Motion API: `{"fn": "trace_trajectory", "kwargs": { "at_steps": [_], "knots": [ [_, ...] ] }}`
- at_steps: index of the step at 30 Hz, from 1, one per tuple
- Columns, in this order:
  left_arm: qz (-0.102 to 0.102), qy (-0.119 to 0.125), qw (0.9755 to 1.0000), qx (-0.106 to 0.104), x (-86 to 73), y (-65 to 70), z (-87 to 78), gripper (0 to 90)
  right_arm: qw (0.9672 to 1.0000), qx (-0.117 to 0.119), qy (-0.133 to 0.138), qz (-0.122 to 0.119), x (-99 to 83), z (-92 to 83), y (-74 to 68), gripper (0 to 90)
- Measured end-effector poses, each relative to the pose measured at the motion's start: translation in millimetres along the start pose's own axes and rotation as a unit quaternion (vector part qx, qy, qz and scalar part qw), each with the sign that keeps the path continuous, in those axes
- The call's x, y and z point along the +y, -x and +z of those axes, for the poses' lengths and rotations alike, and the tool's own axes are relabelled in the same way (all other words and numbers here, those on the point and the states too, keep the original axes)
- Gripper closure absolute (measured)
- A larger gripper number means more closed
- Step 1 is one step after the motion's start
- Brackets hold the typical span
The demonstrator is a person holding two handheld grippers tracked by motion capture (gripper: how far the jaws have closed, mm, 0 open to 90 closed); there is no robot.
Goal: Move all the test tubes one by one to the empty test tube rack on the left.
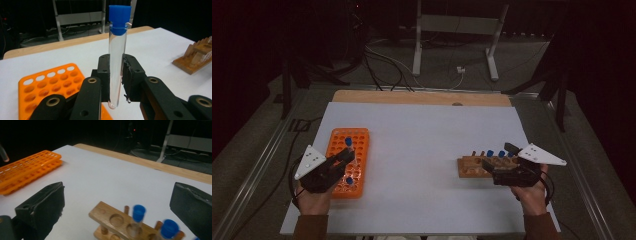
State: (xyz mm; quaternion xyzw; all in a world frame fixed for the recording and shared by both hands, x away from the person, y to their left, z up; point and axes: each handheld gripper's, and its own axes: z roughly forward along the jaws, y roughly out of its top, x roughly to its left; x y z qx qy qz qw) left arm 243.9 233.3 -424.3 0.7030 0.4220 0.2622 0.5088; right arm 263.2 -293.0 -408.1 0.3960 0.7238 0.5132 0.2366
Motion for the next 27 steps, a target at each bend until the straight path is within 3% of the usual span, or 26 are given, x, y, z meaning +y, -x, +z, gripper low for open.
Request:
{"fn": "trace_trajectory", "kwargs": {
  "at_steps": [10,23,27],
  "knots": [
    [-0.014,-0.010,0.9998,-0.004,-13.8,-8.7,-9.7,78.3,0.9997,-0.021,0.000,0.008,-4.6,-13.0,14.9,0.0],
    [-0.029,-0.027,0.9992,0.002,-35.7,-17.3,-20.6,78.3,0.9998,-0.018,-0.001,0.010,-6.6,-10.7,14.3,0.0],
    [-0.039,-0.029,0.9988,-0.009,-41.1,-18.1,-23.7,78.3,0.9998,-0.018,-0.003,0.012,-7.9,-10.6,15.2,0.0]
  ]
}}
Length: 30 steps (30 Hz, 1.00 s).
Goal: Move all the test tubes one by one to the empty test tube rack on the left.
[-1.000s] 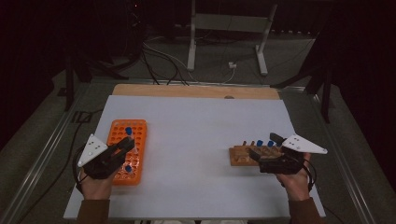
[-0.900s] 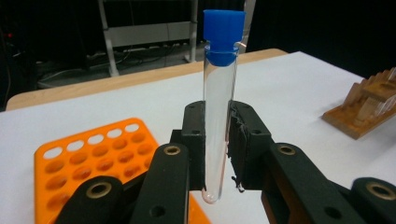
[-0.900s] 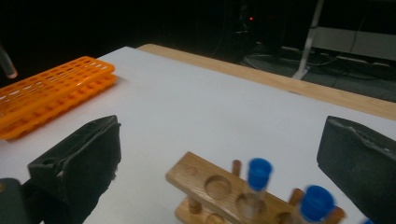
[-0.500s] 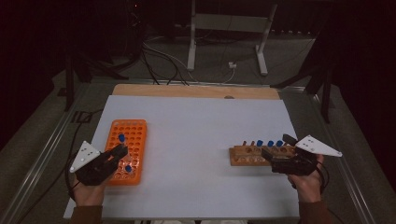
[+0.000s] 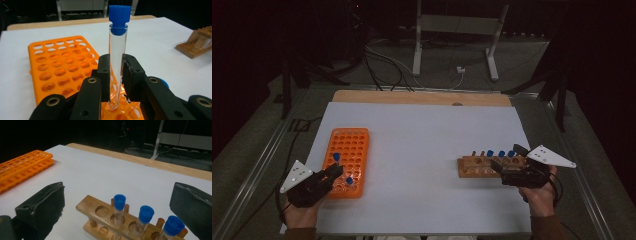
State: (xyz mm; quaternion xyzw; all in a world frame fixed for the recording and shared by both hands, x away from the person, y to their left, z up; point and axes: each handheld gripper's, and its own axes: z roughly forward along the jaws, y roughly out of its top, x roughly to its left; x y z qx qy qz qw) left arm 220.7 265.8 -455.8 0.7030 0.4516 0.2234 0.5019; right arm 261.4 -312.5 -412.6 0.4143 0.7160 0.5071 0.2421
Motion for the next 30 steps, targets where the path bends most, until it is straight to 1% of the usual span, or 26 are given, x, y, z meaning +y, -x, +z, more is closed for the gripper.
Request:
{"fn": "trace_trajectory", "kwargs": {
  "at_steps": [5,10,12,14,16,18,21,23,25,27,29,30],
  "knots": [
    [0.005,-0.012,0.9999,-0.004,-6.7,2.4,-2.5,78.3,1.0000,0.000,-0.001,0.000,-1.1,0.0,0.5,0.0],
    [0.004,-0.020,0.9997,-0.011,-12.7,2.3,-3.1,78.3,1.0000,0.001,0.001,0.000,-0.3,-1.2,0.1,0.0],
    [0.012,-0.035,0.9993,-0.009,-16.0,4.3,-1.6,78.3,1.0000,0.001,0.002,0.000,-0.3,-1.5,0.0,0.0],
    [0.021,-0.056,0.9982,-0.006,-20.0,6.1,1.0,78.3,1.0000,0.001,0.002,0.000,-0.4,-1.7,0.2,0.0],
    [0.025,-0.073,0.9971,-0.003,-22.9,7.0,3.8,78.3,1.0000,0.001,0.002,0.001,-0.4,-1.9,0.6,0.0],
    [0.029,-0.079,0.9964,-0.003,-23.3,8.0,4.7,78.3,1.0000,0.002,0.002,0.001,-0.5,-2.0,0.5,0.0],
    [0.031,-0.087,0.9957,-0.002,-23.6,8.5,4.9,78.5,1.0000,0.002,0.002,0.001,-0.6,-2.2,0.5,0.0],
    [0.029,-0.090,0.9955,-0.002,-24.6,8.2,4.5,78.6,1.0000,0.002,0.002,0.001,-0.7,-2.2,0.6,0.0],
    [0.033,-0.095,0.9949,-0.002,-25.4,8.4,3.9,78.6,1.0000,0.002,0.002,0.001,-0.9,-2.0,0.5,0.0],
    [0.038,-0.103,0.9939,0.001,-26.9,9.5,4.5,78.6,1.0000,0.003,0.001,0.001,-1.1,-1.7,0.4,0.0],
    [0.047,-0.120,0.9917,0.003,-29.4,10.5,6.3,78.7,1.0000,0.003,0.002,0.000,-1.2,-1.2,0.4,0.0],
    [0.048,-0.119,0.9917,0.002,-29.8,10.8,6.2,78.7,1.0000,0.004,0.001,0.001,-1.3,-1.1,0.4,0.0]
  ]
}}
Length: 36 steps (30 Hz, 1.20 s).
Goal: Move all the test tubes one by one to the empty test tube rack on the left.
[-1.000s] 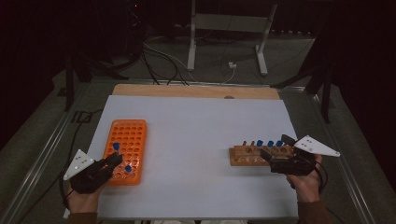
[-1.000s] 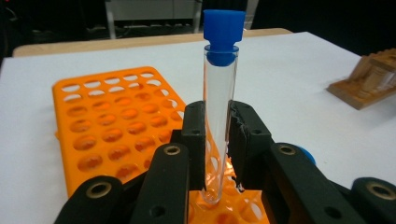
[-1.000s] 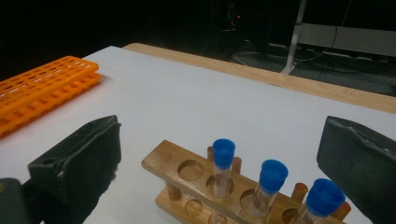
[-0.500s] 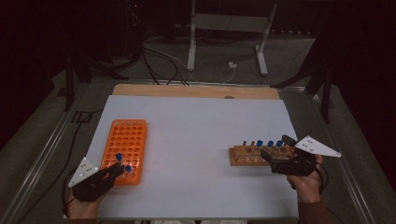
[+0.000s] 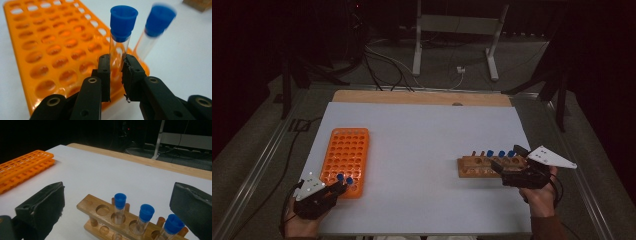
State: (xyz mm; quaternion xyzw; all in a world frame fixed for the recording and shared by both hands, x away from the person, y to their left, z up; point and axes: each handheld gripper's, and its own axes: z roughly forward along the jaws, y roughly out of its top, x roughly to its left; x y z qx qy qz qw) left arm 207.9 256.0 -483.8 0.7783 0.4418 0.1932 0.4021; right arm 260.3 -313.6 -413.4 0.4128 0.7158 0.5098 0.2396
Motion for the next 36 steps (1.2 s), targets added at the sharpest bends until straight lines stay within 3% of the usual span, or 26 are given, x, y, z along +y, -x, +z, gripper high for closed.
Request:
{"fn": "trace_trajectory", "kwargs": {
  "at_steps": [6,13,15,20,24,28,36],
  "knots": [
    [0.018,-0.010,0.9998,0.004,0.7,3.2,-1.3,78.6,1.0000,0.001,0.001,-0.001,0.1,0.0,-0.3,0.0],
    [0.012,-0.006,0.9999,-0.008,-1.0,0.3,-1.1,76.1,1.0000,0.000,0.001,-0.001,0.4,-0.2,0.0,0.0],
    [0.010,-0.001,0.9998,-0.015,-1.1,-0.3,-2.1,66.8,1.0000,0.000,0.001,-0.001,0.6,-0.4,0.2,0.0],
    [0.015,0.025,0.9992,-0.029,4.0,0.9,-9.7,54.0,1.0000,-0.001,0.002,0.001,0.4,-0.9,2.0,0.0],
    [0.022,0.049,0.9975,-0.046,8.8,1.8,-13.8,45.9,1.0000,0.000,0.003,0.002,0.7,-1.3,2.2,0.0],
    [0.016,0.070,0.9956,-0.061,13.5,1.3,-16.4,37.6,1.0000,0.001,0.004,0.002,1.6,-1.9,2.5,0.0],
    [0.008,0.109,0.9932,-0.039,32.2,7.5,-15.8,16.1,1.0000,-0.005,0.002,0.004,1.9,-0.1,7.5,0.0]
  ]
}}
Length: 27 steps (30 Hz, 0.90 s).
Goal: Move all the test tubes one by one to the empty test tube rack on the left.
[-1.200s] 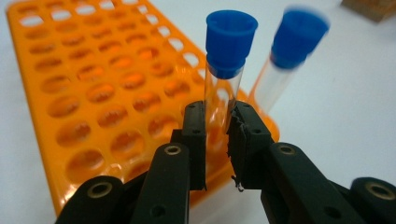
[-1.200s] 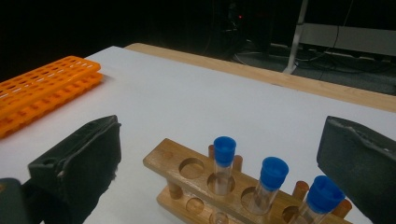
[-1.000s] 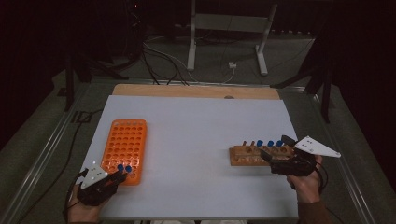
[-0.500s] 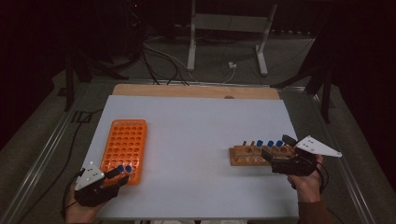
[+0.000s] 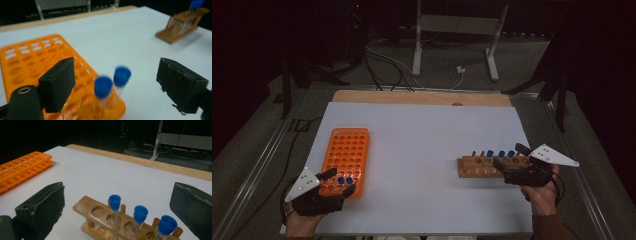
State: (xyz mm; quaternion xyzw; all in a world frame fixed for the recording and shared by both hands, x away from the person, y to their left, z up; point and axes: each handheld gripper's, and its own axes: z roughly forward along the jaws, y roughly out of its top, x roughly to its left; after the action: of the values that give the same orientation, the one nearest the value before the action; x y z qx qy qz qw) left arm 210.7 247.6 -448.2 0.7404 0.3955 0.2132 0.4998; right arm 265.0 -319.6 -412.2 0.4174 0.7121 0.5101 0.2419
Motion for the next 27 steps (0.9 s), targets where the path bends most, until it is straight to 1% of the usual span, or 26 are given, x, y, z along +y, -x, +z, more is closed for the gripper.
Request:
{"fn": "trace_trajectory", "kwargs": {
  "at_steps": [1,5,6,9,11,13,16,21,23,25,26,27],
  "knots": [
    [0.001,0.004,1.0000,0.007,2.8,1.0,1.9,12.7,1.0000,-0.002,0.000,0.003,0.0,0.5,1.2,0.0],
    [0.001,0.010,0.9999,0.013,13.4,4.5,10.7,1.0,0.9998,-0.018,0.004,0.011,0.2,1.3,8.5,0.0],
    [0.002,0.011,0.9998,0.014,15.6,5.3,12.8,0.8,0.9996,-0.022,0.006,0.014,0.6,1.3,10.7,0.0],
    [0.001,0.019,0.9997,0.014,21.2,8.3,19.2,0.7,0.9991,-0.038,0.009,0.017,1.5,0.3,17.0,4.8],
    [-0.004,0.027,0.9996,0.005,24.7,10.8,23.1,0.8,0.9986,-0.051,0.004,0.007,1.0,1.3,19.3,8.6],
    [0.000,0.031,0.9995,0.003,28.4,15.2,27.3,0.7,0.9981,-0.062,0.000,0.000,0.0,2.3,21.4,13.1],
    [0.003,0.037,0.9993,0.000,34.2,20.7,32.5,0.7,0.9976,-0.069,0.003,0.010,-1.8,2.1,25.7,16.4],
    [0.002,0.044,0.9989,-0.016,42.4,27.0,40.9,0.8,0.9964,-0.080,-0.002,0.030,-6.7,1.3,30.5,19.2],
    [0.002,0.045,0.9988,-0.020,45.1,29.6,44.8,0.8,0.9954,-0.091,-0.005,0.030,-10.4,1.0,30.9,22.9],
    [0.002,0.046,0.9987,-0.024,47.4,31.9,48.5,0.8,0.9949,-0.095,-0.009,0.032,-13.5,1.5,32.2,28.0],
    [0.001,0.046,0.9986,-0.026,48.3,33.2,50.2,0.8,0.9947,-0.098,-0.011,0.031,-14.5,1.1,32.7,32.7],
    [0.000,0.046,0.9985,-0.030,49.0,34.2,51.5,0.8,0.9946,-0.100,-0.008,0.028,-15.5,0.3,33.2,40.5]
  ]
}}
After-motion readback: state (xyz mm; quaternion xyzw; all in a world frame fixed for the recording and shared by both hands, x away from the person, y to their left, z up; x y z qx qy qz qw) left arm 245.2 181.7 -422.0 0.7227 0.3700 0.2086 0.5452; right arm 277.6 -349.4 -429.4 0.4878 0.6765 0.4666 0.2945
